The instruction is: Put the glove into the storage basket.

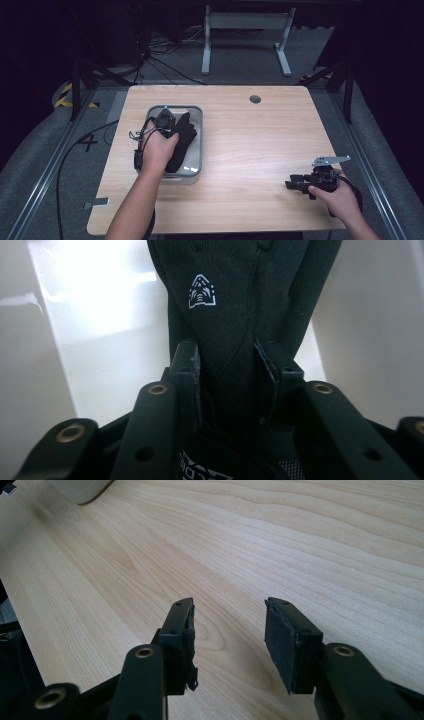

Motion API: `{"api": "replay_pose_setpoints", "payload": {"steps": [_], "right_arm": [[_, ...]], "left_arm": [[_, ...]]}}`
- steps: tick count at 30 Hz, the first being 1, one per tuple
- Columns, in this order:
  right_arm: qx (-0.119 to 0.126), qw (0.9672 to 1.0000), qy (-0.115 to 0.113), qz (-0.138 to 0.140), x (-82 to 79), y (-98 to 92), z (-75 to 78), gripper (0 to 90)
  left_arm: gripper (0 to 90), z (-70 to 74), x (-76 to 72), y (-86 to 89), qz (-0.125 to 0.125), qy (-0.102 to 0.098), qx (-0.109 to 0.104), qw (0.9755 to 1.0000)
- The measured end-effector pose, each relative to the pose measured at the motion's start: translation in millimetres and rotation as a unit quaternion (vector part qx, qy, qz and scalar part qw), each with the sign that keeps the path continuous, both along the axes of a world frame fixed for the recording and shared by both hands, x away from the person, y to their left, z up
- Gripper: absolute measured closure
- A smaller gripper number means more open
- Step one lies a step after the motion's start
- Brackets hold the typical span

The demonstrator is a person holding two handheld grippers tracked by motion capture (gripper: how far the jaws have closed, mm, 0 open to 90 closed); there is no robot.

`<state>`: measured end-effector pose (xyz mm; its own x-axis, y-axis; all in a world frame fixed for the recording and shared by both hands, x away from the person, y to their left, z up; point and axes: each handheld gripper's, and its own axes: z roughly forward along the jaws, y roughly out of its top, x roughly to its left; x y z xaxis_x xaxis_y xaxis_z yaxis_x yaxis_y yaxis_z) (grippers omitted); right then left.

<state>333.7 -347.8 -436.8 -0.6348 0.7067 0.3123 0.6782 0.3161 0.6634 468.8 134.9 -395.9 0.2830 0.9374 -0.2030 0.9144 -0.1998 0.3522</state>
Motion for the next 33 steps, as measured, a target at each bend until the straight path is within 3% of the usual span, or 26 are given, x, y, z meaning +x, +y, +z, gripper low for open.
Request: {"api": "replay_pose_setpoints", "payload": {"steps": [2,5,8,21,33], "right_arm": [[0.0,1.0,0.0,0.0,-0.1,0.7,0.2,55.8],[-0.001,1.0,-0.001,0.002,1.2,0.6,0.6,55.7],[-0.001,1.0,-0.001,0.002,2.9,2.0,0.6,55.3],[-0.002,0.9999,-0.006,0.009,11.4,5.5,0.6,54.8],[-0.004,1.0,-0.004,0.005,13.9,5.2,-0.5,54.5]], "left_arm": [[62.7,0.2,-0.7,0.9,-0.004,-0.001,-0.004,1.0],[43.2,1.9,-2.6,0.2,-0.019,-0.02,-0.003,0.9996],[39.0,7.3,-7.1,-0.2,-0.031,-0.038,-0.011,0.9987],[39.7,44.0,-45.1,8.0,-0.064,-0.096,-0.042,0.9924],[40.8,59.9,-88.5,13.5,-0.093,-0.127,-0.067,0.9852]]}}
